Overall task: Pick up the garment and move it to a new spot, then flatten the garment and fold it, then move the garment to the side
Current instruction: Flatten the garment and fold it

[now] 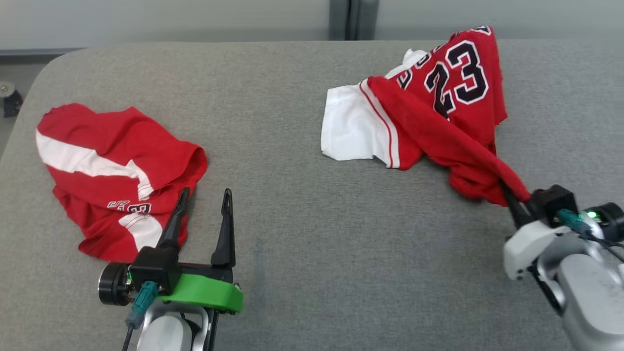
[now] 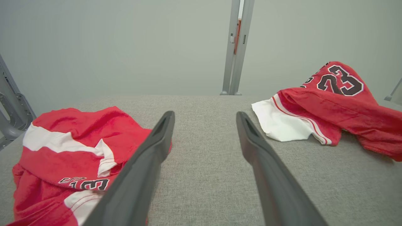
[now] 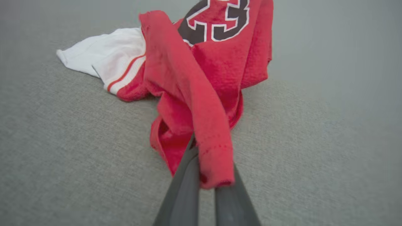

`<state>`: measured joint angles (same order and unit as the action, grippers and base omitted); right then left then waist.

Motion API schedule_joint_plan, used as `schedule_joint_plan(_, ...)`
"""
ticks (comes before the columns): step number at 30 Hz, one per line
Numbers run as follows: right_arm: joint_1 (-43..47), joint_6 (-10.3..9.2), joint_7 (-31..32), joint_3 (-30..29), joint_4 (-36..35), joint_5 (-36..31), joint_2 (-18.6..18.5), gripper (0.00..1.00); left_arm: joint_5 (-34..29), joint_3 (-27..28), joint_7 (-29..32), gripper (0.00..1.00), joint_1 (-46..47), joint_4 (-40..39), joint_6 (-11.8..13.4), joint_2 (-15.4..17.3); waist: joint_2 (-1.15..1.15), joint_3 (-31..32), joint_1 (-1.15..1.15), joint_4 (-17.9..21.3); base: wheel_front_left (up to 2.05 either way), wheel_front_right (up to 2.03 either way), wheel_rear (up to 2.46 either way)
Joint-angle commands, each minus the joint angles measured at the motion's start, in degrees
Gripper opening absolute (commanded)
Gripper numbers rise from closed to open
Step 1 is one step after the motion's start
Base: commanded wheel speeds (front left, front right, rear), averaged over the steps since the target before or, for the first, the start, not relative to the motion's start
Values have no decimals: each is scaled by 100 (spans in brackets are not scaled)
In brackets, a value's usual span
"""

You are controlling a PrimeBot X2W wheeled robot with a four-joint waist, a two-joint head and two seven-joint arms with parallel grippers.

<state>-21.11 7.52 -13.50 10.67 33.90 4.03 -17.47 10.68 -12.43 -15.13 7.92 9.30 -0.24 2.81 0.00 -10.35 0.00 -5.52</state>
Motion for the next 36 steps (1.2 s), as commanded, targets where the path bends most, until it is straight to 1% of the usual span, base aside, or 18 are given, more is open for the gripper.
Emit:
schedule_joint_plan(1,158,-7,91,-33,-106,95,-380,0,54,52,-4,100,-75,-22,21,16,0,269,0,457,0,0,0)
schedule_joint_plan(5,506,-6,365,-174,-430,187,-1071,0,105,57,-3,100,-87,-44,29,16,0,305,0,704,0,0,0)
schedule_joint_plan(7,672,-6,481,-323,-566,217,-1341,0,111,37,-3,100,-77,-58,44,16,0,304,0,790,0,0,0)
schedule_joint_plan(11,1019,-6,640,-604,-708,201,-1650,0,128,25,-3,100,-43,-65,64,16,0,270,0,887,0,0,0)
schedule_joint_plan(13,1177,-6,689,-675,-747,234,-1627,0,127,23,-3,100,-24,-57,63,17,0,254,0,914,0,0,0)
schedule_joint_plan(14,1213,-7,650,-699,-789,183,-1623,100,126,22,-3,100,-21,-54,60,17,0,248,0,924,0,0,0)
schedule_joint_plan(17,1267,-6,619,-826,-888,380,-1304,100,87,21,-3,100,-28,-23,30,17,0,250,0,945,0,0,0)
schedule_joint_plan(21,1180,-6,209,-853,-1306,638,-866,100,32,50,-3,100,-45,11,-13,17,0,287,0,940,0,0,0)
schedule_joint_plan(25,1129,-5,-41,-612,-1827,786,-411,100,-15,76,-3,100,-95,20,-44,17,0,345,0,909,0,0,0)
schedule_joint_plan(30,1168,-6,-139,28,-2334,868,17,100,-42,67,-3,100,-144,33,-80,16,0,436,0,803,0,0,0)
schedule_joint_plan(33,1220,-5,-162,327,-2435,895,232,100,-19,42,-3,100,-176,28,-69,17,0,484,0,720,0,0,0)
schedule_joint_plan(36,1269,-6,-176,477,-2349,877,440,100,27,-27,-3,100,-220,19,-80,16,0,523,0,602,0,0,0)
